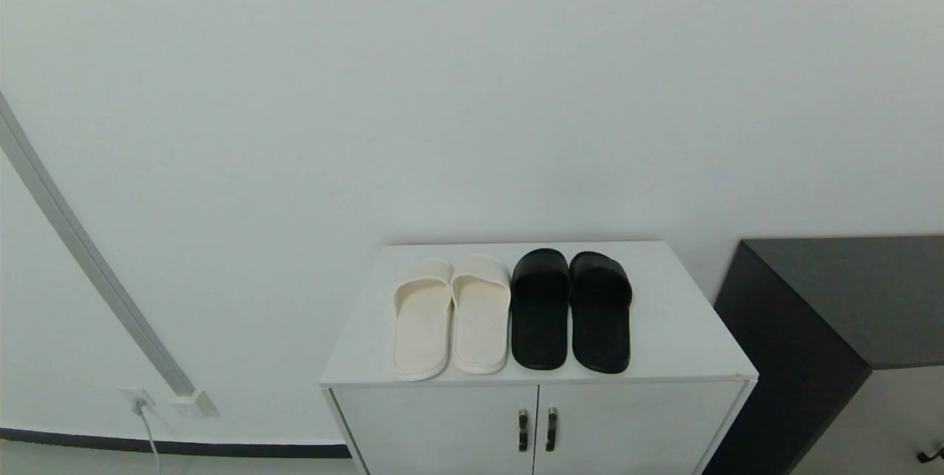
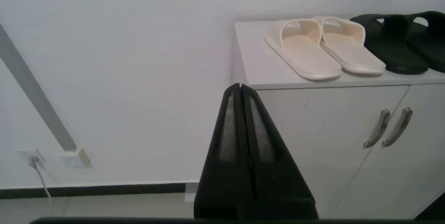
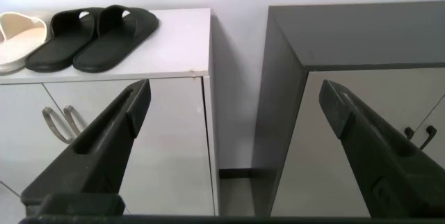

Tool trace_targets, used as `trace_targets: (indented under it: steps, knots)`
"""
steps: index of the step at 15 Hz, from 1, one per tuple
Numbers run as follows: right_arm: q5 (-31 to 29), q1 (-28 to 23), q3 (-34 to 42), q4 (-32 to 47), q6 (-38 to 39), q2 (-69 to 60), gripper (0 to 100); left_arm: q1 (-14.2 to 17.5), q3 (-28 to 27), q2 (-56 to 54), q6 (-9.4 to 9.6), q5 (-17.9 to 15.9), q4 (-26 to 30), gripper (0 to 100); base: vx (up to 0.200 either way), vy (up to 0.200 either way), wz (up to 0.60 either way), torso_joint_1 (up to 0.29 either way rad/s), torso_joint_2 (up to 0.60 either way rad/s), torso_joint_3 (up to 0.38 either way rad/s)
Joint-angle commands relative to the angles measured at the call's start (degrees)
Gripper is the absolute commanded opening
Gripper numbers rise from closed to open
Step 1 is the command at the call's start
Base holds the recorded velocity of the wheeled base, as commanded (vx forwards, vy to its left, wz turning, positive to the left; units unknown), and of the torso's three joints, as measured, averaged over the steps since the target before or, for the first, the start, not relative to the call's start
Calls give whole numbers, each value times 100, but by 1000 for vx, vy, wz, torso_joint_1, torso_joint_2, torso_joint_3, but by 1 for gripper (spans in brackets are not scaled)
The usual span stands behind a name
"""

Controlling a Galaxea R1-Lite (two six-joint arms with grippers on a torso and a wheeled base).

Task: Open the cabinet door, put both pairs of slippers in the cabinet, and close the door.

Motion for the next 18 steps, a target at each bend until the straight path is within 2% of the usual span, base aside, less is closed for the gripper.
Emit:
trace_targets:
  steps: [1, 6, 14, 15, 16, 18]
  knots:
    - [1, 1, 1, -2, -2, -2, 100, 1, 1, 4, 2, -12, -1, 0, 0, 0, 0, 0, 0, 0]
    - [28, -34, -25, 7, -248, 94, 100, 1, 1, 4, 10, -30, -1, 0, 0, 0, 0, 0, 0, 0]
    - [-7, -34, -166, -55, -169, 147, 100, 1, 1, 4, 28, -30, -1, 0, 0, 0, 0, 0, 0, 0]
    - [-25, -25, -957, -90, 165, 490, 100, 1, 1, 4, 37, -38, 8, 0, 0, 0, 0, 0, 0, 0]
    - [37, -34, -1432, 182, 411, 1149, 100, 1, 1, 4, 28, -47, -1, 0, 0, 0, 0, 0, 0, 0]
    - [248, 45, -1256, 253, 262, 2257, 100, 1, 1, 4, 28, -56, -1, 0, 0, 0, 0, 0, 0, 0]
